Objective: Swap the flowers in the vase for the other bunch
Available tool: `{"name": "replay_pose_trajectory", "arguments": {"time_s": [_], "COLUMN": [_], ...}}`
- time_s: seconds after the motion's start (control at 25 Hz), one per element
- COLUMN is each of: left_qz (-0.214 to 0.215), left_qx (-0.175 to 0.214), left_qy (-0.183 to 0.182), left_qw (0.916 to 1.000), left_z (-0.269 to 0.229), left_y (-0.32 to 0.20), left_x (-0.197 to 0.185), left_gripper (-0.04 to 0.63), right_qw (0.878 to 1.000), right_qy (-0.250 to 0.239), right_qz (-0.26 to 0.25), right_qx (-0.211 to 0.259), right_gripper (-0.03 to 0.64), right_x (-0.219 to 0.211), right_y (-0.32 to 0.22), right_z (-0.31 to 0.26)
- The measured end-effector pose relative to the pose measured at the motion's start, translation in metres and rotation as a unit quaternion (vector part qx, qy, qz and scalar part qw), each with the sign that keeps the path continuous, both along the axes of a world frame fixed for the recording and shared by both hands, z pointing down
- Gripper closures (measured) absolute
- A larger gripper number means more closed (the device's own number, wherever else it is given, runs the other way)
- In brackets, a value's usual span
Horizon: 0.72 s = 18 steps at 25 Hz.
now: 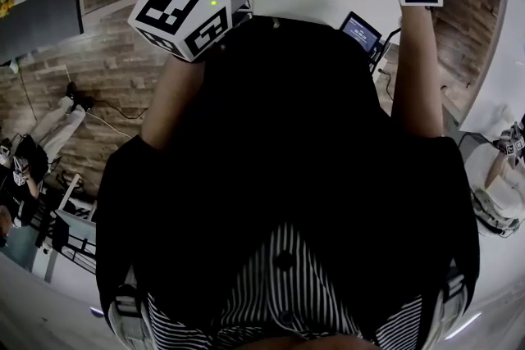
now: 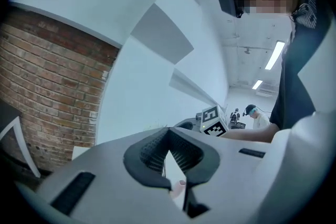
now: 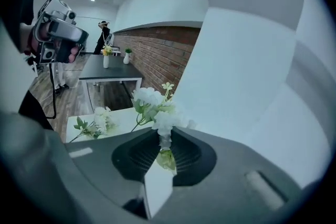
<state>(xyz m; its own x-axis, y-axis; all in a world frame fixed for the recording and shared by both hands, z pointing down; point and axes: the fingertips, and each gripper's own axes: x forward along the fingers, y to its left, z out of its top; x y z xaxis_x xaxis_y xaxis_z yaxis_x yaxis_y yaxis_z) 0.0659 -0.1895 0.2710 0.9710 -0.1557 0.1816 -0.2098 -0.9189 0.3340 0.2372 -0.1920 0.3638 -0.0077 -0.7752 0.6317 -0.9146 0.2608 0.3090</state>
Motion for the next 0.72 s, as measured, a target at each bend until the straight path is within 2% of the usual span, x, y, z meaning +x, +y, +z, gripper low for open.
{"name": "replay_pose_trajectory", "arguments": {"time_s": [0.16, 0.36, 0.72], "left_qz": [0.044, 0.093, 0.128], "left_qx": [0.010, 0.020, 0.022], "left_qy": [0.013, 0.020, 0.013], "left_qw": [0.9989, 0.9952, 0.9914], "left_z": [-0.011, -0.017, -0.016], "left_y": [0.021, 0.046, 0.053], "left_x": [0.039, 0.084, 0.109], "left_gripper": [0.595, 0.595, 0.595], "right_qw": [0.998, 0.989, 0.974], "right_qy": [0.043, 0.089, 0.158], "right_qz": [0.042, 0.101, 0.142], "right_qx": [0.033, 0.067, 0.080], "right_gripper": [0.561, 0.561, 0.561], "right_x": [0.035, 0.082, 0.101], "right_y": [0.044, 0.092, 0.111], "right_z": [-0.028, -0.050, -0.035]}}
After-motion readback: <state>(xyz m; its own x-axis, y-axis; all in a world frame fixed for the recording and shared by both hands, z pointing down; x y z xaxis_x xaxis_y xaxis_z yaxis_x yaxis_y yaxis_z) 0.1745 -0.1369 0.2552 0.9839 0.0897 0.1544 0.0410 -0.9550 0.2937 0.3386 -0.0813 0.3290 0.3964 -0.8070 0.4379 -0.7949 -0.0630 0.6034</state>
